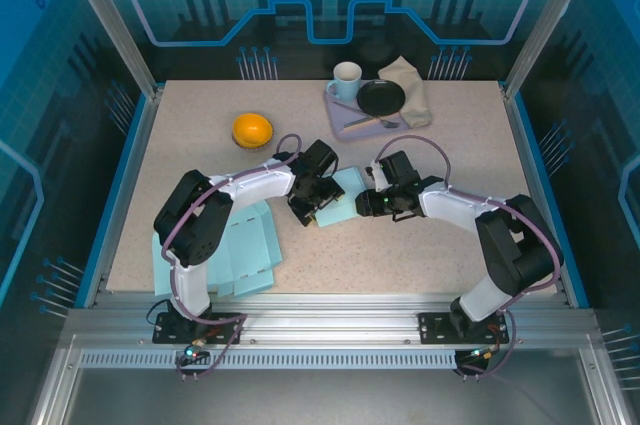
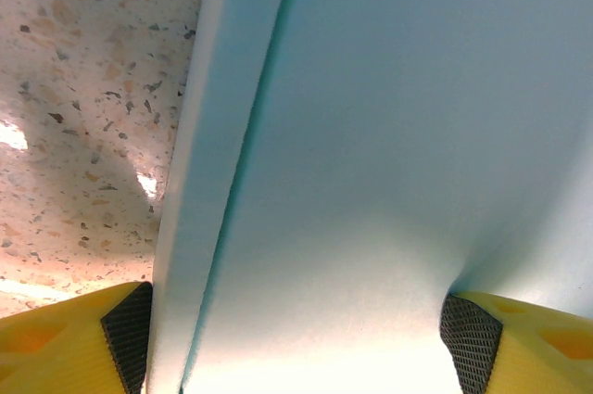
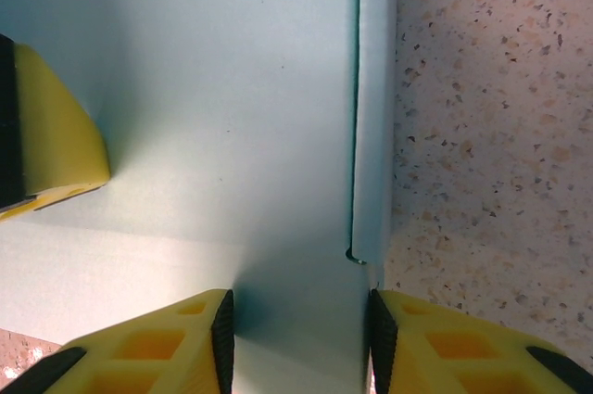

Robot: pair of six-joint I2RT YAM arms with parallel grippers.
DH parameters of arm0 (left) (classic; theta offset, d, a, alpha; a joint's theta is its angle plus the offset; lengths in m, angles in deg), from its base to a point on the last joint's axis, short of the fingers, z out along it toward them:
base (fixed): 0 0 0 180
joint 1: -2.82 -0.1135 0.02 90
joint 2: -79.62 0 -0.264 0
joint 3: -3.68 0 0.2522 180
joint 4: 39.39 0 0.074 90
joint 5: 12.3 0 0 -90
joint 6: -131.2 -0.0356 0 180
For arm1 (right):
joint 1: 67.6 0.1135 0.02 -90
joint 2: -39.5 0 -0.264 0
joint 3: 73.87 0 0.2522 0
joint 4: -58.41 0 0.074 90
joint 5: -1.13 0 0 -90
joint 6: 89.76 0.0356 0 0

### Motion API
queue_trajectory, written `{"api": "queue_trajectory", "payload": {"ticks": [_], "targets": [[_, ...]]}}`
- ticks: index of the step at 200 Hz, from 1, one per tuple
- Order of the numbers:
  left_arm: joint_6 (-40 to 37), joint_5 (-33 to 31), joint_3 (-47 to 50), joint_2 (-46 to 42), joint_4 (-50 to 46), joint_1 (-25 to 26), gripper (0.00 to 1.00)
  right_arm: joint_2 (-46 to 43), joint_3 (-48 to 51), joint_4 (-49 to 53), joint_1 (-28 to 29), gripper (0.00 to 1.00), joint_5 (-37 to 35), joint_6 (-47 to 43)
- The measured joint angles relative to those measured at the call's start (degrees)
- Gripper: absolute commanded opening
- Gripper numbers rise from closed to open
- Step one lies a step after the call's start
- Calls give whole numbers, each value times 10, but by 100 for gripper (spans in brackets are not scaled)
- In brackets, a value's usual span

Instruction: Fold the paper box

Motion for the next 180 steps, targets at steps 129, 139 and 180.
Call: {"api": "queue_trajectory", "payload": {"ticks": [129,139,180], "targets": [[-2,7,0,1,0,-3,83,-24,28,-19,0,32,-13,3],[-2,8,0,1,0,-4,83,-30,34,-19,0,30,-16,8],[-2,9,0,1,0,-4,83,-46,51,-22,-3,21,-17,29]]}}
